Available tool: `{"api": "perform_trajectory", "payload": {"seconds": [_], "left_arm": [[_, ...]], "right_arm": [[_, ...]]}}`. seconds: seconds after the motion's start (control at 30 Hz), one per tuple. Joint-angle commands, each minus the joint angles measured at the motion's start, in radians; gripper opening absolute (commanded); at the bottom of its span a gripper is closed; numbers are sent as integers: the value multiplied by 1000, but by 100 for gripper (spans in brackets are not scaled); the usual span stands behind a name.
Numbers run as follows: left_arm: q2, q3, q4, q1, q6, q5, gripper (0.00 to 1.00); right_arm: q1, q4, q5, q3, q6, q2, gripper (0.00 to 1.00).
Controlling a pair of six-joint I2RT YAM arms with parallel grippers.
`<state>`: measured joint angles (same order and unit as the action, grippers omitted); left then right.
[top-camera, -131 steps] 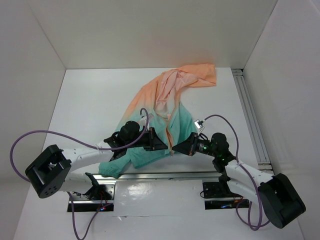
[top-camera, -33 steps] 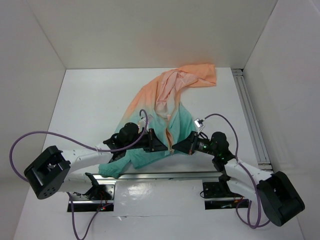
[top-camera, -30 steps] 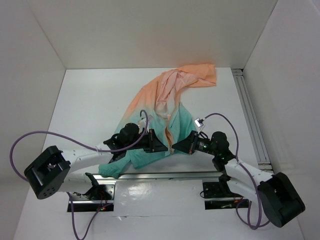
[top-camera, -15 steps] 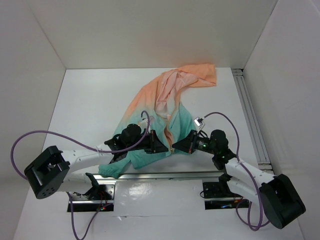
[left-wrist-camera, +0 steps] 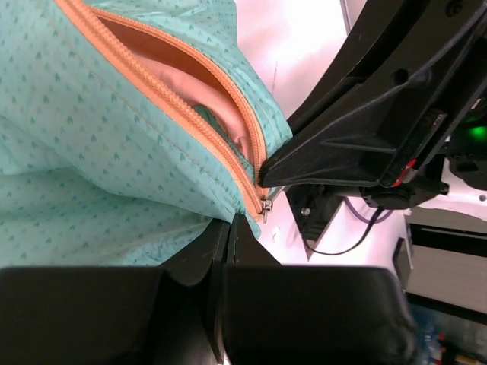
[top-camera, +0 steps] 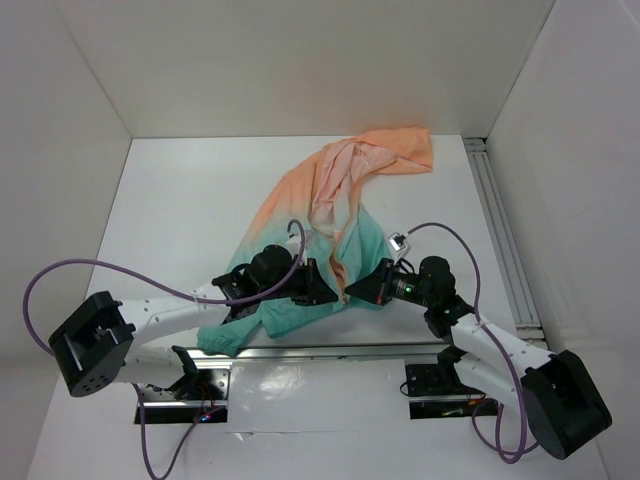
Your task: Zip up the jacket
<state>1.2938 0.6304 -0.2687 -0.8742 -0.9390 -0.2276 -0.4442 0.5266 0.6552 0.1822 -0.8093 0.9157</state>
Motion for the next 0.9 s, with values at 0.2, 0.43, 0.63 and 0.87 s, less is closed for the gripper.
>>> {"api": "perform_trajectory", "payload": {"seconds": [0.2, 0.43, 0.63, 0.87], "left_arm": [[2, 69, 60, -40, 63, 51, 0], [12, 69, 80, -49, 72, 71, 0], [21, 89, 111, -59, 82, 91, 0], [42, 100, 111, -68, 109, 60, 0]], "right_arm": [[7, -23, -25, 65, 21, -28, 0], [7, -43, -34, 74, 21, -28, 0], [7, -53, -43, 83, 21, -18, 0], [7, -62, -52, 102, 21, -9, 0]]}}
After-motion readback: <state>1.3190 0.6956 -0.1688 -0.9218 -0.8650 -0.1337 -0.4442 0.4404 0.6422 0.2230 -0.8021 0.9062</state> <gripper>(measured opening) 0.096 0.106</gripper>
